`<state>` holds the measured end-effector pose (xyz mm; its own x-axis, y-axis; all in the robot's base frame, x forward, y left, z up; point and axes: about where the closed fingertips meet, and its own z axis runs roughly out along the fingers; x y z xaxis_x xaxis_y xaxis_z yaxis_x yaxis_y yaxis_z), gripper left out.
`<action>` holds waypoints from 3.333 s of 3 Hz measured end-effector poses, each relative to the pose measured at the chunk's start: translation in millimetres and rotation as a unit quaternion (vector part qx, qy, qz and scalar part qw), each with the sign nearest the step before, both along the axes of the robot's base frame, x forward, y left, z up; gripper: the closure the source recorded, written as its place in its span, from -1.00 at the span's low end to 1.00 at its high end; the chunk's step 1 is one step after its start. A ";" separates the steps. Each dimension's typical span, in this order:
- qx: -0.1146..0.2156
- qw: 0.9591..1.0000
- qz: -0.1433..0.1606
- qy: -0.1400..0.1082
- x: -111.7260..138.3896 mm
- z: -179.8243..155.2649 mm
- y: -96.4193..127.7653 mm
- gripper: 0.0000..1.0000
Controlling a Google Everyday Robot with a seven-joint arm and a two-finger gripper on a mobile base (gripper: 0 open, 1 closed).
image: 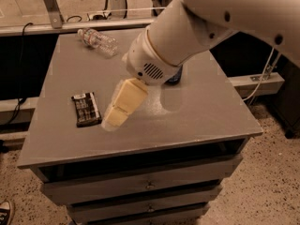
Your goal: Move rxbar chocolate near pepsi can
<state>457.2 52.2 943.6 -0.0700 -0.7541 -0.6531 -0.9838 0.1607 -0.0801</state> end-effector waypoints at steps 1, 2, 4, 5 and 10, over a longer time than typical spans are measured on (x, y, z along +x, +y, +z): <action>0.041 0.999 0.019 -0.002 11.7 -13.7 41.5 -1.00; 0.073 0.997 0.021 0.001 30.4 -35.8 76.8 -1.00; 0.094 0.996 0.004 0.011 58.0 -82.3 110.9 -1.00; 0.097 0.995 -0.016 0.018 64.4 -97.4 119.0 -1.00; 0.093 0.993 -0.064 0.038 66.7 -120.9 124.8 1.00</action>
Offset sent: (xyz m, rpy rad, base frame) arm 0.0578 0.1173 -0.0665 0.2256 0.0160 0.0386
